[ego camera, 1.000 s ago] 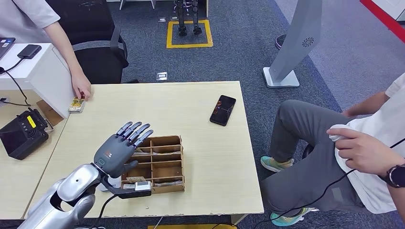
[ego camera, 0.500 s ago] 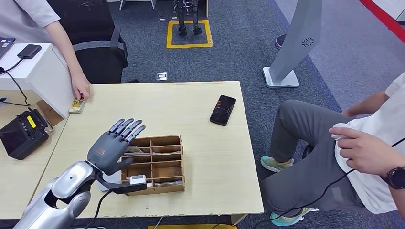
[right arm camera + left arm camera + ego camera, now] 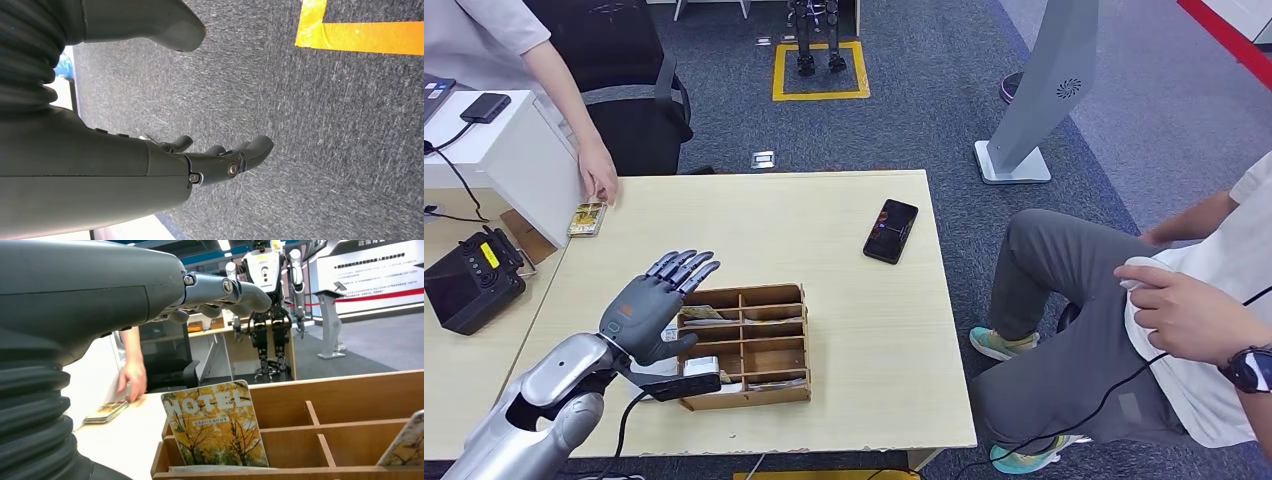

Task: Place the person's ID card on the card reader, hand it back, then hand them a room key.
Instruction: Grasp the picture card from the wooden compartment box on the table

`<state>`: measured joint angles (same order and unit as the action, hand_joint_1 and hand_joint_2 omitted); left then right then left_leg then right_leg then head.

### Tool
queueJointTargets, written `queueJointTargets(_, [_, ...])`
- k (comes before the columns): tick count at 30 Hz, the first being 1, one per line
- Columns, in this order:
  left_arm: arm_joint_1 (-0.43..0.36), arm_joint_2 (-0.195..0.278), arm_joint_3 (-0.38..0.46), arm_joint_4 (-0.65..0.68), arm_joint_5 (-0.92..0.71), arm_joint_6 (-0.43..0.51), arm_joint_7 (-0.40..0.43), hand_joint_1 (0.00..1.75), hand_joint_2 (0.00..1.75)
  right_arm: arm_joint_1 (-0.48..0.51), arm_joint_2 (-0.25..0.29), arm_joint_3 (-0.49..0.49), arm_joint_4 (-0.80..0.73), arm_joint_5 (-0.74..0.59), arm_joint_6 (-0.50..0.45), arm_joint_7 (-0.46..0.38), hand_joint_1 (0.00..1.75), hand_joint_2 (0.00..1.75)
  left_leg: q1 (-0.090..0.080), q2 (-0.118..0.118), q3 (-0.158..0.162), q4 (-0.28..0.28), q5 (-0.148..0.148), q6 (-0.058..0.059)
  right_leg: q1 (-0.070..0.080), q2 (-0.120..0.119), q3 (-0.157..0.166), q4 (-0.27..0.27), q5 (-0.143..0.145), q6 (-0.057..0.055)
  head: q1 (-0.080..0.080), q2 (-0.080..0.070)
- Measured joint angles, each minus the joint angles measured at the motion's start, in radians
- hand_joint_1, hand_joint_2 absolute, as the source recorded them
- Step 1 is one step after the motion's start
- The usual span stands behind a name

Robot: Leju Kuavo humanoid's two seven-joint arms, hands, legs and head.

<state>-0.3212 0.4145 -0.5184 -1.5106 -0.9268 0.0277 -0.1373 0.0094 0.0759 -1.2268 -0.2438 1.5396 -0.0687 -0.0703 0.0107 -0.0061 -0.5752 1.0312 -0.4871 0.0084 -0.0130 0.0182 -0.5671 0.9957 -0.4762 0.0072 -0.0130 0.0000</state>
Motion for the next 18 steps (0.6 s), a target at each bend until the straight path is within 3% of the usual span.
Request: queueJointTargets(18, [-0.003, 0.028, 0.0, 0.002, 0.068, -0.041, -0.029, 0.0, 1.75, 0.0, 0.0, 0.0, 0.0, 0.0, 0.0, 0.003, 0.0, 1.75, 0.0, 0.0, 0.0, 0.0, 0.0, 0.0, 0.0, 0.0, 0.0, 0.0, 0.0, 0.0, 0.0, 0.0])
